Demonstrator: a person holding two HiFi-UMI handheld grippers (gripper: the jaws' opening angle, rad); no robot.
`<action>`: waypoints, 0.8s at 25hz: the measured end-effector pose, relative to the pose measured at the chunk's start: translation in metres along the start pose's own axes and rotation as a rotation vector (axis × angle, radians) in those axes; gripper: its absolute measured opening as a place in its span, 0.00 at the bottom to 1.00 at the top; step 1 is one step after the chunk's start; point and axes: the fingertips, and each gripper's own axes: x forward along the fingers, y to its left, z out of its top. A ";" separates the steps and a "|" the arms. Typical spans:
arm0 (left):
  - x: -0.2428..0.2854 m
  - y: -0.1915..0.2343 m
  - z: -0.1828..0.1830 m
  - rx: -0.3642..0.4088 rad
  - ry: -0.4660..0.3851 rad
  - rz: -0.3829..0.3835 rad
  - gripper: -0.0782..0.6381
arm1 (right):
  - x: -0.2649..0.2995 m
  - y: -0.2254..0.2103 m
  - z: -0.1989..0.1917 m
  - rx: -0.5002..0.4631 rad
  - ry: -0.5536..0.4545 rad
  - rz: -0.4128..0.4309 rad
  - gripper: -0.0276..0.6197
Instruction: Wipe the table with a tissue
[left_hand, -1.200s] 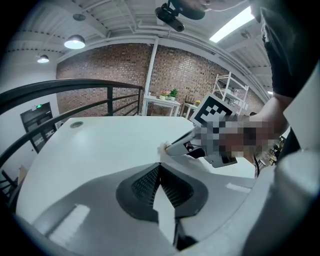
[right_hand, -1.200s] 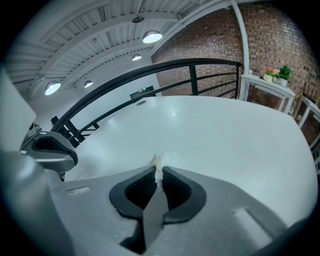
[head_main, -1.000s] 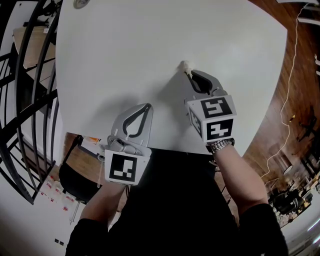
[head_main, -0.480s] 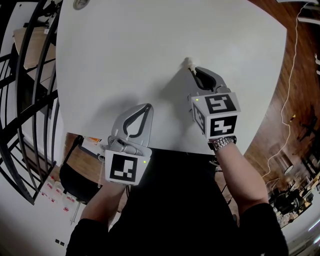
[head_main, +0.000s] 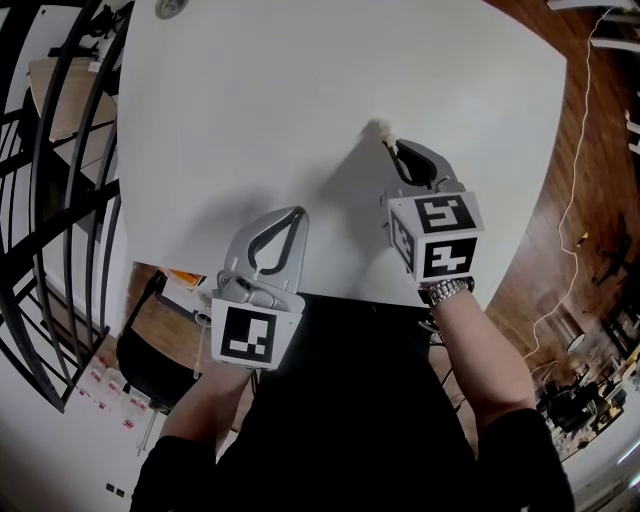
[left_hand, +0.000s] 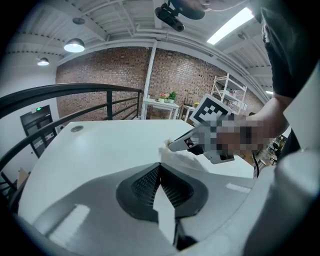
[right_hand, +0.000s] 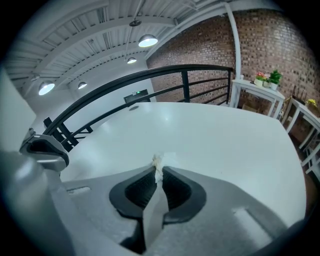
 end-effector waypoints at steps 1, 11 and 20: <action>-0.001 0.000 0.000 0.002 -0.002 -0.001 0.13 | -0.001 0.000 -0.001 0.000 -0.001 -0.003 0.08; -0.015 -0.010 0.001 0.031 -0.032 -0.034 0.13 | -0.026 0.006 -0.009 0.015 -0.028 -0.048 0.08; -0.029 -0.019 0.012 0.078 -0.078 -0.070 0.13 | -0.054 0.015 -0.013 0.020 -0.054 -0.091 0.08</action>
